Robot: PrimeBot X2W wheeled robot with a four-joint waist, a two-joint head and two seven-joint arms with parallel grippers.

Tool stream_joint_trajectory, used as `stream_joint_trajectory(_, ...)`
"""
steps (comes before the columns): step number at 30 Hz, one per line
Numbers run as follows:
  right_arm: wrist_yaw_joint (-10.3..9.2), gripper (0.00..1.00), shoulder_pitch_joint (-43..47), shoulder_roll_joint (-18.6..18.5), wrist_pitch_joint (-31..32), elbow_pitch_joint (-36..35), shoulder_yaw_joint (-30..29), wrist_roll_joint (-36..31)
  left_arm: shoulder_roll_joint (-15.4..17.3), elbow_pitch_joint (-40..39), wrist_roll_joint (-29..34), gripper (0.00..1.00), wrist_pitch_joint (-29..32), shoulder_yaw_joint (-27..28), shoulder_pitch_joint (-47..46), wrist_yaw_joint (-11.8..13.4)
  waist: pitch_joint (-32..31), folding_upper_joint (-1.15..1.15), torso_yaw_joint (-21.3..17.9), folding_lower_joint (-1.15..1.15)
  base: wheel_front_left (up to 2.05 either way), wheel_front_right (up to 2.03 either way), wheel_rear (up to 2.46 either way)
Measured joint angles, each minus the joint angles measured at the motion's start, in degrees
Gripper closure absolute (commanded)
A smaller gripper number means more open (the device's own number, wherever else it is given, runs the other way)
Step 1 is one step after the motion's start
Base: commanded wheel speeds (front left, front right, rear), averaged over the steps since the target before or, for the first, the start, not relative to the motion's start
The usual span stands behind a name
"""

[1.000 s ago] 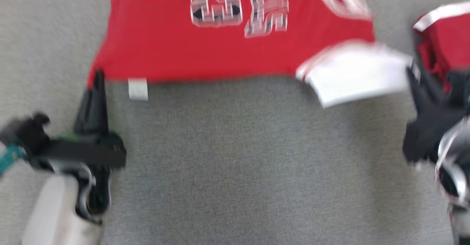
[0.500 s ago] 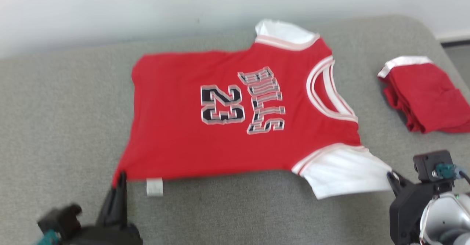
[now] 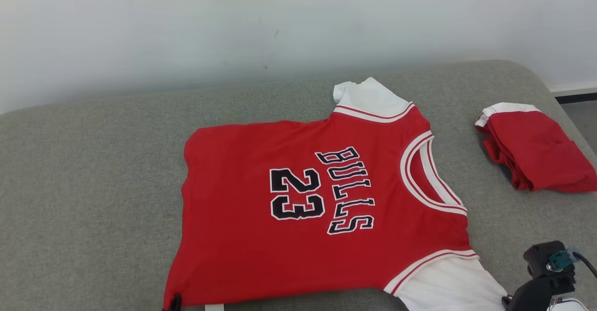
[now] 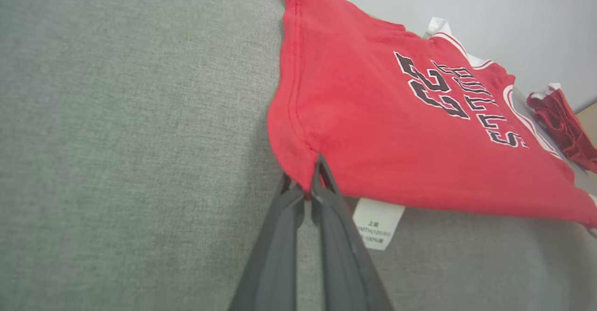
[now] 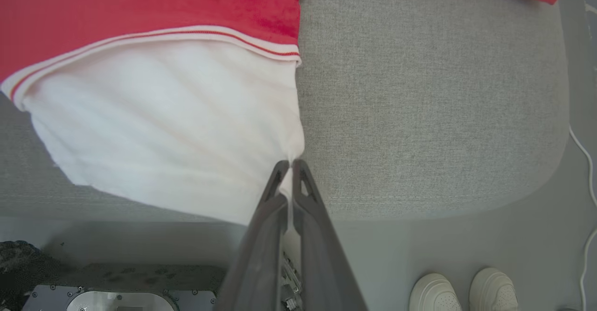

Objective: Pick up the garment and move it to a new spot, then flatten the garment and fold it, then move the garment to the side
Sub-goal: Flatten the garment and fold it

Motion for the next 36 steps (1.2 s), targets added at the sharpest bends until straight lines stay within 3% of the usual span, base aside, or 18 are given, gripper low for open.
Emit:
stream_joint_trajectory(9,0.0,1.0,3.8,0.5,6.3,-3.8,-1.9,2.1,3.4,-2.4,3.5,1.0,7.0,-3.4,3.7,2.9,-0.2,0.0,0.3,0.0,0.0,0.0,0.0)
stream_joint_trajectory(18,0.0,1.0,-0.7,0.2,-2.6,-3.6,-3.0,1.4,2.9,-7.6,2.6,1.0,6.9,-2.8,4.0,3.5,0.5,0.01,0.5,0.01,0.0,0.0,0.0)
stream_joint_trajectory(26,0.0,1.0,-11.7,-2.8,-8.1,5.9,2.1,2.4,2.3,-8.7,2.6,1.0,10.2,-3.2,-3.4,4.7,1.3,0.01,1.0,0.01,0.0,0.0,0.0)
stream_joint_trajectory(36,0.0,1.0,-24.2,-6.3,-17.6,19.0,9.4,3.6,1.2,-2.0,3.6,1.0,11.7,-4.0,-12.0,5.9,4.2,0.01,1.7,0.02,0.0,0.0,0.0)
